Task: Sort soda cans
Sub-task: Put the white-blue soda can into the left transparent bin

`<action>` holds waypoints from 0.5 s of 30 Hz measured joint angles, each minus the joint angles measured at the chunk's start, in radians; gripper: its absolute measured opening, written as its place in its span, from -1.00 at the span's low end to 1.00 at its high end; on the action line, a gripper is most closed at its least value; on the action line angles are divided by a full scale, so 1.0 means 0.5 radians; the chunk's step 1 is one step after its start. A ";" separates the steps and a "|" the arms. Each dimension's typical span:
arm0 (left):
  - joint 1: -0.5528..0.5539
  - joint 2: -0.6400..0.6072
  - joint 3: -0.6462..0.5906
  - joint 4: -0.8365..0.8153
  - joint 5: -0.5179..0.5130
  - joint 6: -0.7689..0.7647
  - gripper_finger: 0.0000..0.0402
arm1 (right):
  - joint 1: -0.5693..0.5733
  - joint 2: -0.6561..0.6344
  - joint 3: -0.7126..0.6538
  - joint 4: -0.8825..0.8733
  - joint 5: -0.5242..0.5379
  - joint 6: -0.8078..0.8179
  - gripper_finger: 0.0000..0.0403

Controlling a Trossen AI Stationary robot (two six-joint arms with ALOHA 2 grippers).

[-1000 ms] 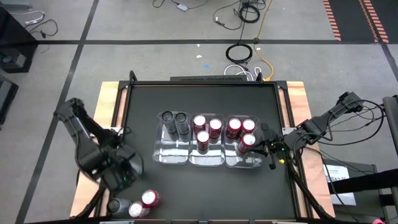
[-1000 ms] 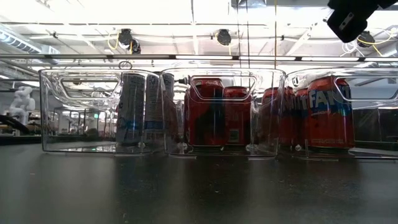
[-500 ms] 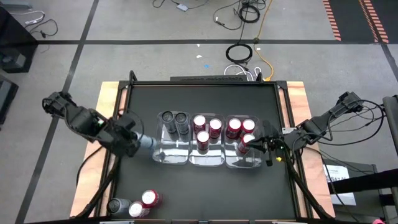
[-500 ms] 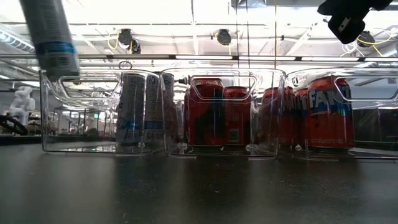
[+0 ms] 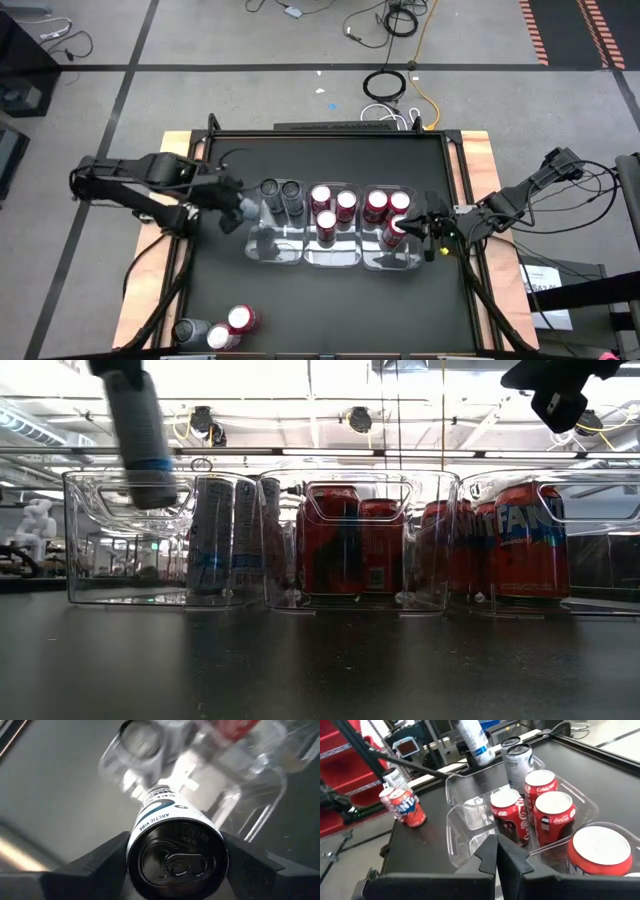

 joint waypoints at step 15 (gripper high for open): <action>0.382 0.528 0.001 0.534 0.323 0.829 0.42 | 0.000 0.044 0.000 0.012 0.010 0.262 -1.00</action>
